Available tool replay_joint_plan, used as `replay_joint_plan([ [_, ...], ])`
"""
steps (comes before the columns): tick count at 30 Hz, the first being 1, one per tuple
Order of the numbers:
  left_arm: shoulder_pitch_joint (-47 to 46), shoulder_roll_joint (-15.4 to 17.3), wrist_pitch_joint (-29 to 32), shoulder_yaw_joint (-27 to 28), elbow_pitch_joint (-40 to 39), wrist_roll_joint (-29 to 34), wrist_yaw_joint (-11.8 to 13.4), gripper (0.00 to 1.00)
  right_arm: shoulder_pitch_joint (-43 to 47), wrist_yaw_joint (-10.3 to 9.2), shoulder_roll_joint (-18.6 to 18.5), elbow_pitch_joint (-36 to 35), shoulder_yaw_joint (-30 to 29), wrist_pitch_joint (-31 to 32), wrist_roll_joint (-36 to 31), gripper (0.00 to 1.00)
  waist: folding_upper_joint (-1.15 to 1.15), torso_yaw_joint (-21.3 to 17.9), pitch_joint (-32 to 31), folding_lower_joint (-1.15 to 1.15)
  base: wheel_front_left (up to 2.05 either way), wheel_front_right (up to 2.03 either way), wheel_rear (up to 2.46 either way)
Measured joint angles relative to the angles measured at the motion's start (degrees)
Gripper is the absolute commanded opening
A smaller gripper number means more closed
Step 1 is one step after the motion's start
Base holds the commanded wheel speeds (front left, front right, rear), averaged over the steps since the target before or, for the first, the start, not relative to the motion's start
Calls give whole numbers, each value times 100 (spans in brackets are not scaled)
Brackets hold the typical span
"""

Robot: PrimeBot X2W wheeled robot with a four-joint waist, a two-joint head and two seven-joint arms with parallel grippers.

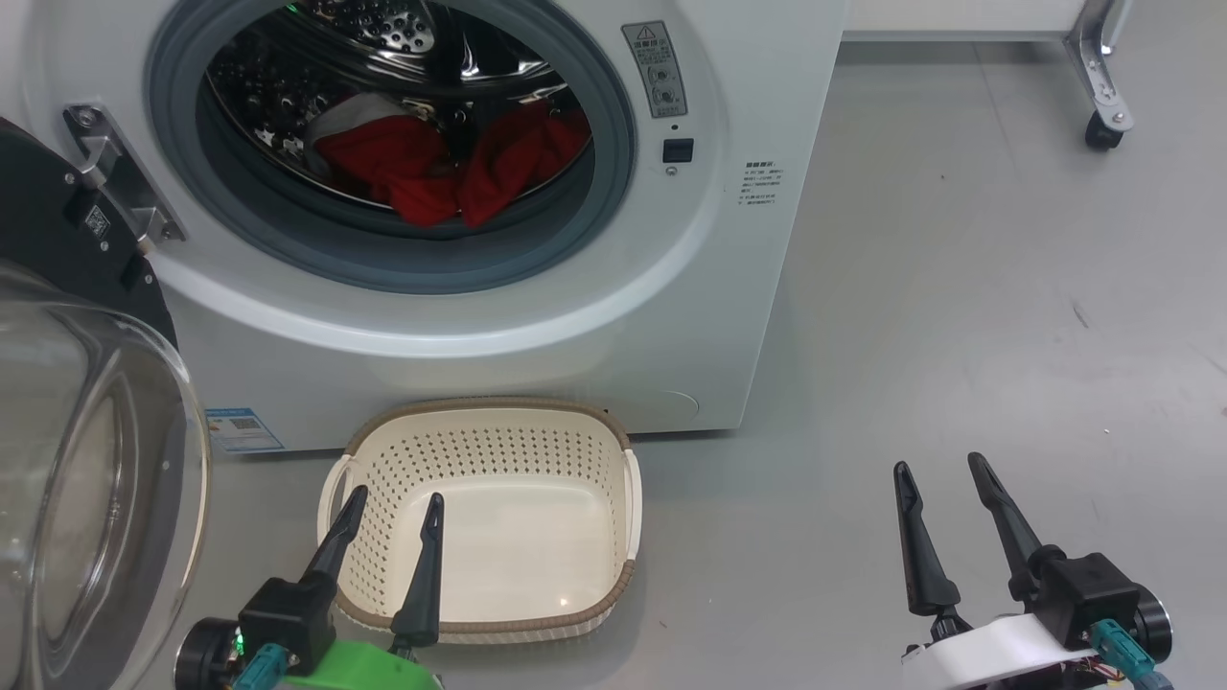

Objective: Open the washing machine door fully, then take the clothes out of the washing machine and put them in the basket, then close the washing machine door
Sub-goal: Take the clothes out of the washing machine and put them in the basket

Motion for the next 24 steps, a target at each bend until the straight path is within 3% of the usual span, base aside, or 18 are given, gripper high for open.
replay_joint_plan([
  [11, -271, -9, 124, -119, 15, -43, -54, 100, -143, 58, -1, -138, 69, 0, -58, 100, 0, 1, 621, 0, 0, 0, 0],
  [24, -1594, -36, 481, -89, 136, -170, -259, 100, -710, 159, -8, -293, 365, 0, -165, 100, 0, -92, 1499, 0, 0, 0, 0],
])
